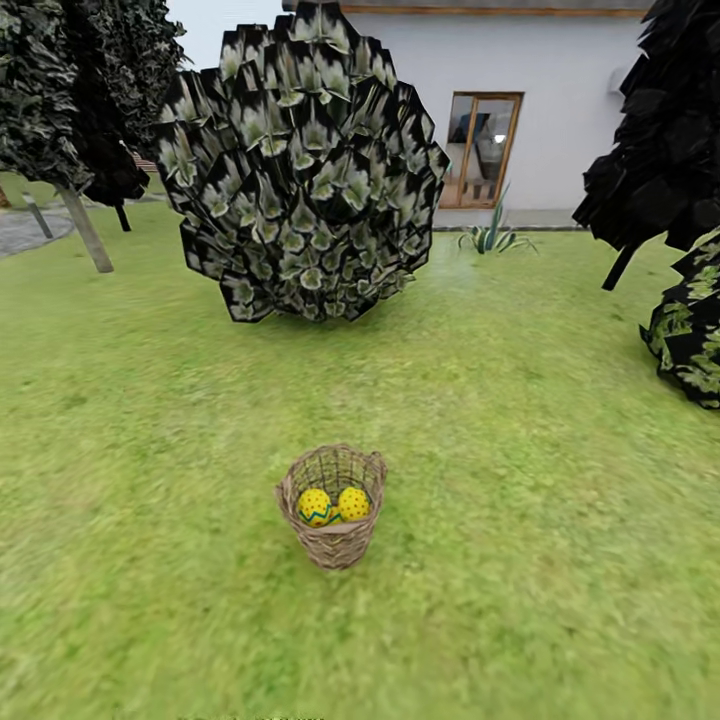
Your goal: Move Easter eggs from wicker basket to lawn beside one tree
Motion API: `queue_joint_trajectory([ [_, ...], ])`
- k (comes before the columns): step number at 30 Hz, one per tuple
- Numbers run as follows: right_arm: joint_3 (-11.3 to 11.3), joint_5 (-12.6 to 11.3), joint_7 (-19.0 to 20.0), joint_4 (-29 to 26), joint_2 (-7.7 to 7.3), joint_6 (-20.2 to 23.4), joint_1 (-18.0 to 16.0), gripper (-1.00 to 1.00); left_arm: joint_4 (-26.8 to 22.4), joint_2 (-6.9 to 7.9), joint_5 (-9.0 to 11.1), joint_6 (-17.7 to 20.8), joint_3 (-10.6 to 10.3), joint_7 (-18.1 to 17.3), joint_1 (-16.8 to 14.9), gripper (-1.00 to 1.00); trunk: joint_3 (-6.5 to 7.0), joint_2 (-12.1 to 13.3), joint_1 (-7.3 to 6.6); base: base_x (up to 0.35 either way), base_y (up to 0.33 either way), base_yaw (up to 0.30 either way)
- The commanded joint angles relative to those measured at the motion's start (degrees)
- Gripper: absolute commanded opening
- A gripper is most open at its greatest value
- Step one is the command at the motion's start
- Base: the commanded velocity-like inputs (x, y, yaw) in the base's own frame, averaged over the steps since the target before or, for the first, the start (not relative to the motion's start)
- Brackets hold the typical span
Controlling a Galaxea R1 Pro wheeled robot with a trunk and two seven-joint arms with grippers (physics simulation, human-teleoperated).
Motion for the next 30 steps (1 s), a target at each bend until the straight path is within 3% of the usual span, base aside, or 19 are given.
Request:
queue_joint_trajectory([
  [1, 0.2, 0.4, -0.2, 0.1, -0.13, -0.3, -0.1, 1.00, 0.1, 0.11, -0.3, 0.0, 0.5, 0.2, 0.0, 1.00, -0.04, 0.0, 0.00, 0.000, 0.000, 0.291],
  [10, 0.1, 0.1, -0.2, 0.1, -0.21, -0.3, -0.1, 1.00, 0.1, -0.14, -0.5, 0.0, 0.4, 0.3, 0.3, 1.00, -0.04, 0.0, 0.00, 0.040, 0.004, 0.251],
  [30, 0.1, 0.2, -0.1, 0.0, 0.10, -2.1, -0.1, 1.00, 0.0, -1.15, -0.4, -0.1, 0.4, 0.2, 0.3, 1.00, 0.69, 0.0, 0.00, 0.013, 0.006, 0.007],
])
